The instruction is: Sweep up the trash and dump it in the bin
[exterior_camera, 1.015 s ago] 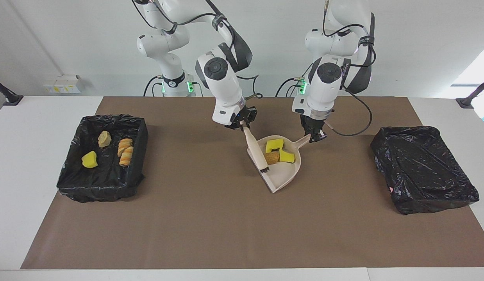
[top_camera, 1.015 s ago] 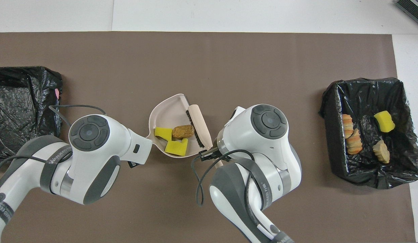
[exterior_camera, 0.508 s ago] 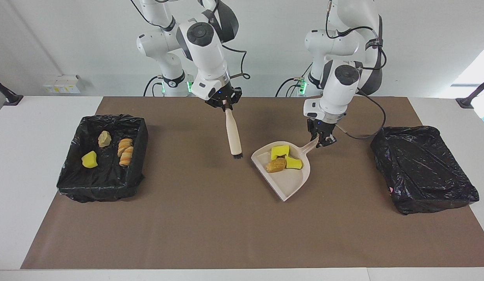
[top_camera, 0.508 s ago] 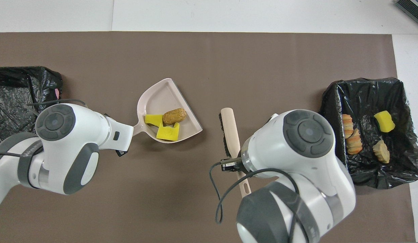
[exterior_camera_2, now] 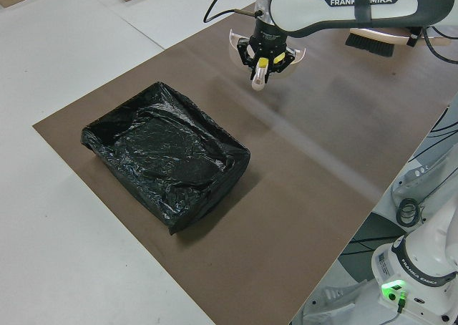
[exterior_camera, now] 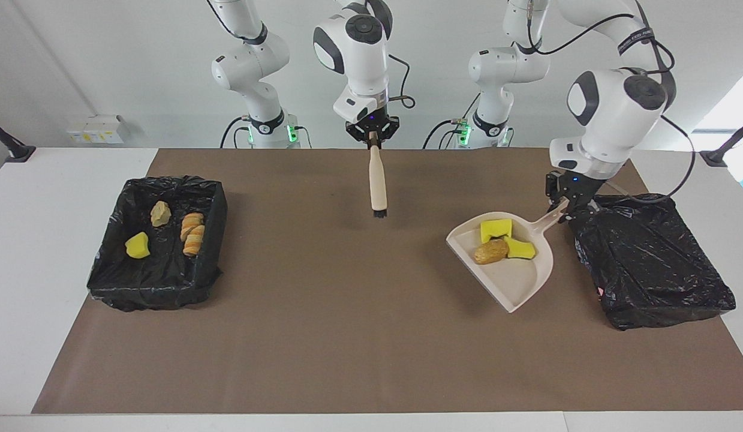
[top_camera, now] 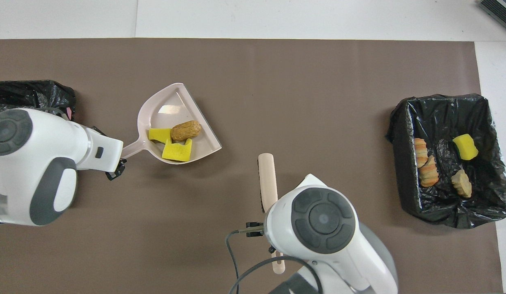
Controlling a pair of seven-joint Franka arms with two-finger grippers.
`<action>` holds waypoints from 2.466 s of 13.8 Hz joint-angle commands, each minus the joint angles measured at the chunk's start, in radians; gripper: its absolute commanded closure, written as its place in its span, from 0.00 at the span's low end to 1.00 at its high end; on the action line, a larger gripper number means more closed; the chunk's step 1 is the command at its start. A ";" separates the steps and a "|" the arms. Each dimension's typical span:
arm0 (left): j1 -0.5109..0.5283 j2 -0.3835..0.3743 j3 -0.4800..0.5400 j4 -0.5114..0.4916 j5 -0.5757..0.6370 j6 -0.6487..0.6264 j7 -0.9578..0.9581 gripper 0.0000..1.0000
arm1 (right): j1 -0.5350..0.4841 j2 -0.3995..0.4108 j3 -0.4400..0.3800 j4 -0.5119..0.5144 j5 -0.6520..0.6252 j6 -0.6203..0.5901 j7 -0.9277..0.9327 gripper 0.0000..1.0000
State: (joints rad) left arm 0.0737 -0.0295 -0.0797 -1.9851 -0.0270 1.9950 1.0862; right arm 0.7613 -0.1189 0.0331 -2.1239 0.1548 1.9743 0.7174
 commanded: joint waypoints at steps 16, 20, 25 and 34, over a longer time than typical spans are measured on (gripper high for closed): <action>0.518 0.250 -0.012 0.503 0.413 -0.211 0.520 1.00 | 0.193 0.150 -0.007 0.025 -0.230 0.164 0.326 0.00; 0.416 0.252 -0.014 0.502 0.654 -0.206 0.518 1.00 | 0.069 0.094 -0.015 0.120 -0.150 -0.001 0.104 0.00; 0.318 0.253 -0.012 0.502 0.860 -0.222 0.515 1.00 | -0.135 0.090 -0.019 0.286 -0.095 -0.224 -0.198 0.00; 0.216 0.275 -0.009 0.552 1.039 -0.200 0.502 1.00 | -0.563 0.068 -0.024 0.381 -0.081 -0.359 -0.685 0.00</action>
State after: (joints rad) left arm 0.3234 0.2111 -0.1040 -1.4807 0.9805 1.7993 1.5939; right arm 0.2685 -0.0424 -0.0032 -1.7524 0.0689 1.6384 0.0805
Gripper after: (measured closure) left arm 0.687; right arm 0.000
